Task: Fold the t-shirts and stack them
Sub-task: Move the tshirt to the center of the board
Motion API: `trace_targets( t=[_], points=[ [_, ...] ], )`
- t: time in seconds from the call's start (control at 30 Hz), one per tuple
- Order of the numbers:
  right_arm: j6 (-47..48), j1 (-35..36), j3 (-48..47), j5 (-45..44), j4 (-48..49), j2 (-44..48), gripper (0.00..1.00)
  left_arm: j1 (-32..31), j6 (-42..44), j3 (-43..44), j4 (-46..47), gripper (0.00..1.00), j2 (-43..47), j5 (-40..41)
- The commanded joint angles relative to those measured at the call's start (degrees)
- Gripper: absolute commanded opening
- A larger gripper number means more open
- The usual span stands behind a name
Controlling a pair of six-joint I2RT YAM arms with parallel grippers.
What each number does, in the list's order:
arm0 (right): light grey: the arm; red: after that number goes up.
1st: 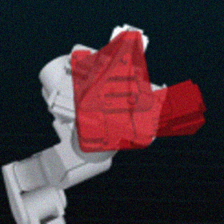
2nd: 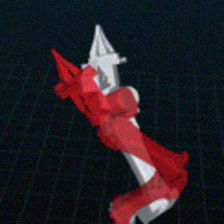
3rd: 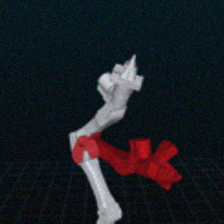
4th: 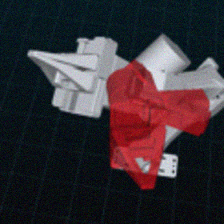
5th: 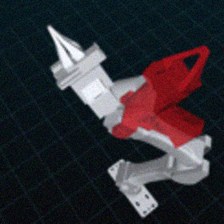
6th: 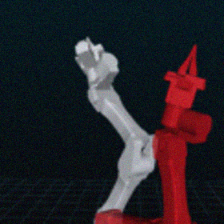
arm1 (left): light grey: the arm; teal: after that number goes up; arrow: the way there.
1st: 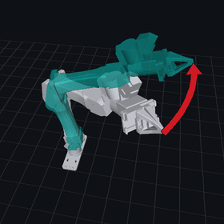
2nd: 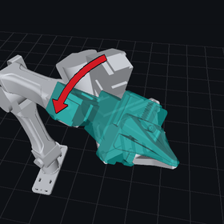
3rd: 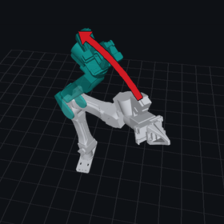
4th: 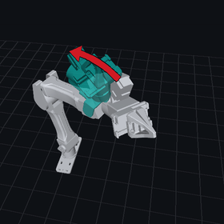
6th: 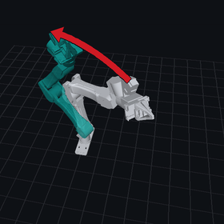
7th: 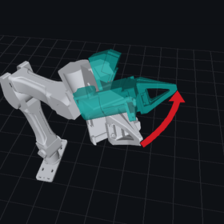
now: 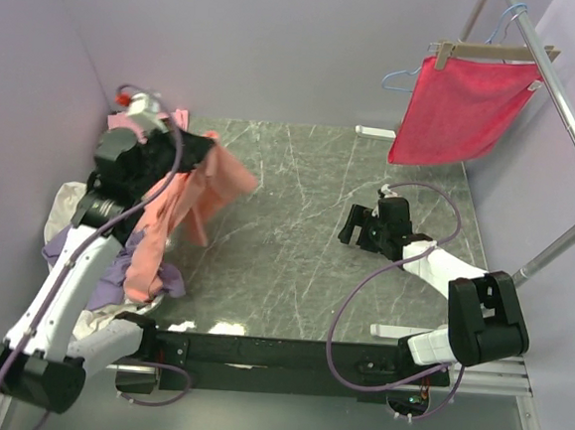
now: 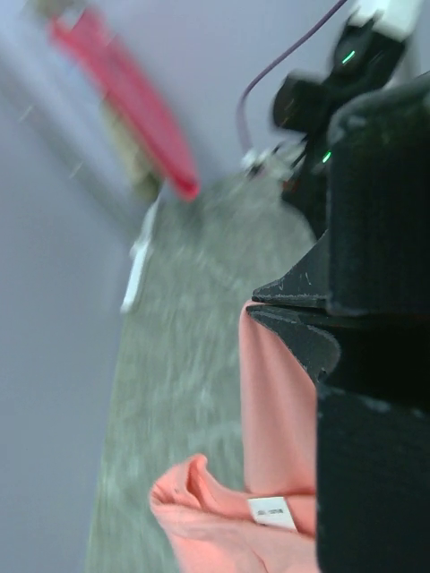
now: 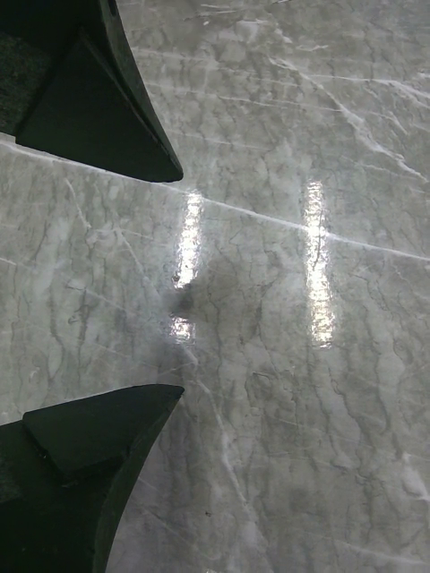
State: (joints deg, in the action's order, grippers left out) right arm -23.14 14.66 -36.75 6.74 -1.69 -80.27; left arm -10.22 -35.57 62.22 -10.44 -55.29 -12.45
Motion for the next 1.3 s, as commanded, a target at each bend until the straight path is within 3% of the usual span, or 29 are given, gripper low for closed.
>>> trace_targets(
  t=[0.0,0.07,0.2,0.33,0.43,0.47,0.5,0.53,0.7,0.8,0.97,1.1,1.2,1.27],
  points=[
    [-1.0,0.2,-1.1,-1.6,1.5,3.5,1.0,-8.8,1.2,6.7,10.1,0.01,-5.5,-13.2],
    [-1.5,0.3,-0.9,-2.6,2.9,4.6,1.0,-12.0,-0.8,8.7,15.6,0.01,-10.2,-16.8],
    [-2.1,0.3,-0.4,-5.1,2.0,6.9,1.0,-17.7,-0.2,13.0,16.5,0.01,-17.7,-17.4],
    [-3.1,0.2,1.3,-9.2,2.1,11.4,1.0,-24.0,2.3,16.1,14.1,0.01,-25.1,-13.5],
    [-4.5,0.2,2.5,-12.5,0.4,16.4,1.0,-25.6,1.5,13.2,17.7,0.01,-27.6,-12.3],
    [-4.8,0.2,3.0,-13.3,0.1,19.8,1.0,-25.9,1.2,12.8,16.9,0.37,-27.9,-11.1],
    [-4.8,0.3,3.3,-13.9,-0.3,21.6,1.0,-25.8,0.8,11.6,16.4,0.54,-27.6,-6.1],
    [-4.7,0.3,3.5,-14.0,-1.1,23.6,1.0,-25.9,0.0,6.8,16.6,0.99,-25.5,-2.1],
    [-2.9,0.3,3.3,-11.7,-4.0,34.6,1.0,-25.9,-9.4,-15.9,17.9,0.99,-12.4,27.9],
    [-2.9,0.3,3.3,-10.6,-4.5,38.0,1.0,-25.9,-15.0,-22.6,11.9,0.99,-6.4,38.0],
    [-3.5,0.3,2.4,-7.4,-4.5,37.8,1.0,-25.8,-22.8,-22.7,-7.3,0.99,-4.6,51.9],
    [-3.9,0.3,0.9,-4.2,-4.5,32.9,1.0,-25.8,-30.6,-16.5,-23.9,0.99,-9.9,61.6],
    [-3.4,0.5,-0.9,-2.7,-5.9,28.8,1.0,-24.5,-35.1,-15.2,-30.7,0.99,-14.0,63.3],
    [-3.2,0.6,-1.1,-2.4,-6.0,27.1,1.0,-21.8,-33.8,-15.4,-29.9,1.0,-18.4,61.3]
  ],
)
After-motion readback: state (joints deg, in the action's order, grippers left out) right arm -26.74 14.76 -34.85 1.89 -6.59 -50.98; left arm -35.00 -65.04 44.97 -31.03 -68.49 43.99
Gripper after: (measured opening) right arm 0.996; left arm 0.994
